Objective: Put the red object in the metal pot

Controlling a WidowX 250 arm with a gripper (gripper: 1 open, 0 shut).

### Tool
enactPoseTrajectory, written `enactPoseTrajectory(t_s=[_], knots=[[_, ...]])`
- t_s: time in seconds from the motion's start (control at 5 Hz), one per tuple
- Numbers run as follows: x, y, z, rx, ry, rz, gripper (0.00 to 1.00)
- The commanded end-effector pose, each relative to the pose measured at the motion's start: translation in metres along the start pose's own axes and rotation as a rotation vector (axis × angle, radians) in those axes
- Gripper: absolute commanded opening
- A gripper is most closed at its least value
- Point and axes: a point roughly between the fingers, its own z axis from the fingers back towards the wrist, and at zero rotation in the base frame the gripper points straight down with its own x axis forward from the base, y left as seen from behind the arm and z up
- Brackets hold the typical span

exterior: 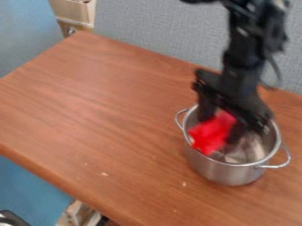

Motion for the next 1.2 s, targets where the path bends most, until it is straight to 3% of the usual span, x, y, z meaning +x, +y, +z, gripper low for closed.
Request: enactPoseTrajectory(t_s=[0.0, 0.2, 0.4, 1.0], knots=[[0.012, -0.005, 0.002, 0.008, -0.031, 0.009, 0.0], [0.013, -0.003, -0.007, 0.011, -0.016, 0.021, 0.0], [0.014, 0.0, -0.01, 0.014, -0.012, 0.046, 1.0], [0.02, 0.012, -0.019, 0.016, -0.007, 0.085, 1.0]])
